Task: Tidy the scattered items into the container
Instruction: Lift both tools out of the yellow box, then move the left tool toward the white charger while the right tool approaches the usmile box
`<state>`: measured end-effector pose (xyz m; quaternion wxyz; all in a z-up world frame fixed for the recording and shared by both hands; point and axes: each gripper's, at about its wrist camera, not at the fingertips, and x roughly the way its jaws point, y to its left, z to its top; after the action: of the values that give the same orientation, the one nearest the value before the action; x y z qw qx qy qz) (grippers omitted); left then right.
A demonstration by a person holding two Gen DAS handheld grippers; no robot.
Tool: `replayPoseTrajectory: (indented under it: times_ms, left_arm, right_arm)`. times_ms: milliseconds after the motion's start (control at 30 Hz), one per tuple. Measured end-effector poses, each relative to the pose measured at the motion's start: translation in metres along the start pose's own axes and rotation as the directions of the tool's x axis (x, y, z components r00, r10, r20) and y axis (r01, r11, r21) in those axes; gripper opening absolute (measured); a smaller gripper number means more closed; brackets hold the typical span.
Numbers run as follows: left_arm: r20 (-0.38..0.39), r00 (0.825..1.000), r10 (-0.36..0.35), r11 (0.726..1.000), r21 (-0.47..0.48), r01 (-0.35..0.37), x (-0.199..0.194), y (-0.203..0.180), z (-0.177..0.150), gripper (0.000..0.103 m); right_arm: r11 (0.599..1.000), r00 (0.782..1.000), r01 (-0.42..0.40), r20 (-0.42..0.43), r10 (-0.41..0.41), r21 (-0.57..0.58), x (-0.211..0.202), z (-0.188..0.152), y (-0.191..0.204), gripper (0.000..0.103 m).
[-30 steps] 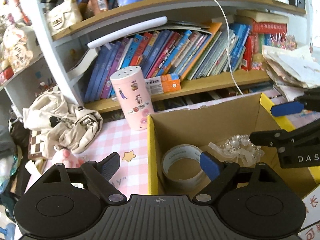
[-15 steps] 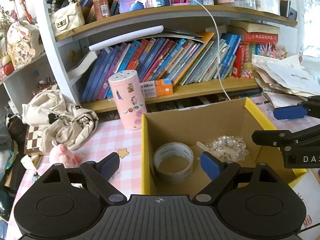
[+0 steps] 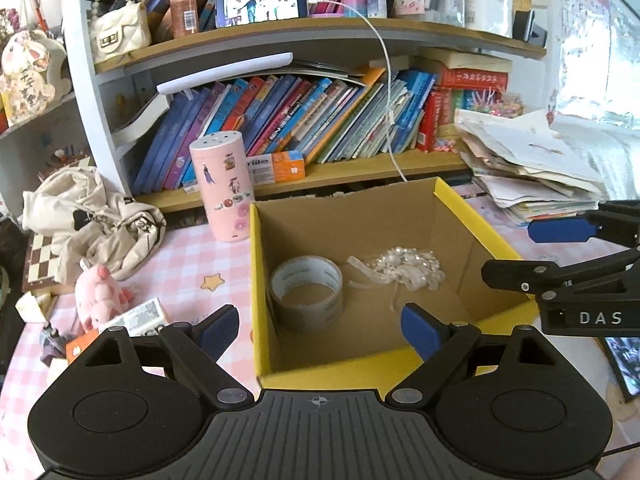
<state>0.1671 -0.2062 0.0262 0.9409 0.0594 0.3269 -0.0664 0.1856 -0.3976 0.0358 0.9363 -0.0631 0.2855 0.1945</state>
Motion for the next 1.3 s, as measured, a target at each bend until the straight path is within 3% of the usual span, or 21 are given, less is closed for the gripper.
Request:
replayPoseTrajectory:
  times_ms: [400, 667, 1100, 1300]
  left_arm:
    - [-0.031, 0.998, -0.046, 0.998, -0.038, 0.045, -0.044, 0.03, -0.046, 0.091]
    - [-0.027, 0.999, -0.032, 0.997, -0.073, 0.03, -0.068, 0.059, -0.068, 0.091]
    - [-0.049, 0.998, -0.028, 0.998, -0.06, 0.026, -0.091, 0.08, -0.104, 0.095]
    - [-0.06, 0.998, -0.021, 0.996, -0.086, 0.016, -0.102, 0.095, -0.119, 0.095]
  right_arm:
    - [0.995, 0.996, 0.088, 0.007, -0.089, 0.043, -0.039, -0.035, 0.058, 0.071]
    - [0.993, 0.994, 0.109, 0.006, -0.109, 0.052, -0.051, -0.048, 0.097, 0.072]
    - [0.986, 0.99, 0.14, -0.025, -0.138, 0.095, -0.06, -0.069, 0.148, 0.089]
    - [0.99, 0.991, 0.13, -0.046, -0.128, 0.057, -0.059, -0.074, 0.174, 0.093]
